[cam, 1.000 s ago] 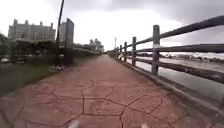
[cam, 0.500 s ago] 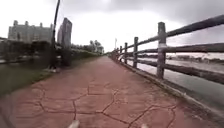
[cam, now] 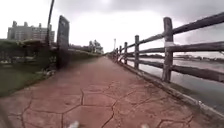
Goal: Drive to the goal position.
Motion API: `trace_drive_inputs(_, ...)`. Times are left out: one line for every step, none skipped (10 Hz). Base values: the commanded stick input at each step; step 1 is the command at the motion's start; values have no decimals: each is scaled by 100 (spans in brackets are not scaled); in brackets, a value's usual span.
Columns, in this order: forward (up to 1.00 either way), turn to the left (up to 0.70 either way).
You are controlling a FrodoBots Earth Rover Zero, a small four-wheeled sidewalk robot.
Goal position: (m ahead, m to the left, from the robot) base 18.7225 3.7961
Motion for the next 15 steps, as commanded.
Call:
trace_drive_inputs(70,0)
trace_drive_inputs(70,0)
trace_drive_inputs(70,0)
trace_drive_inputs(70,0)
trace_drive_inputs(70,0)
trace_drive_inputs(70,0)
trace_drive_inputs(70,0)
trace_drive_inputs(70,0)
trace_drive_inputs(70,0)
trace_drive_inputs(70,0)
trace_drive_inputs(70,0)
trace_drive_inputs(70,0)
trace_drive_inputs(70,0)
trace_drive_inputs(70,0)
trace_drive_inputs(70,0)
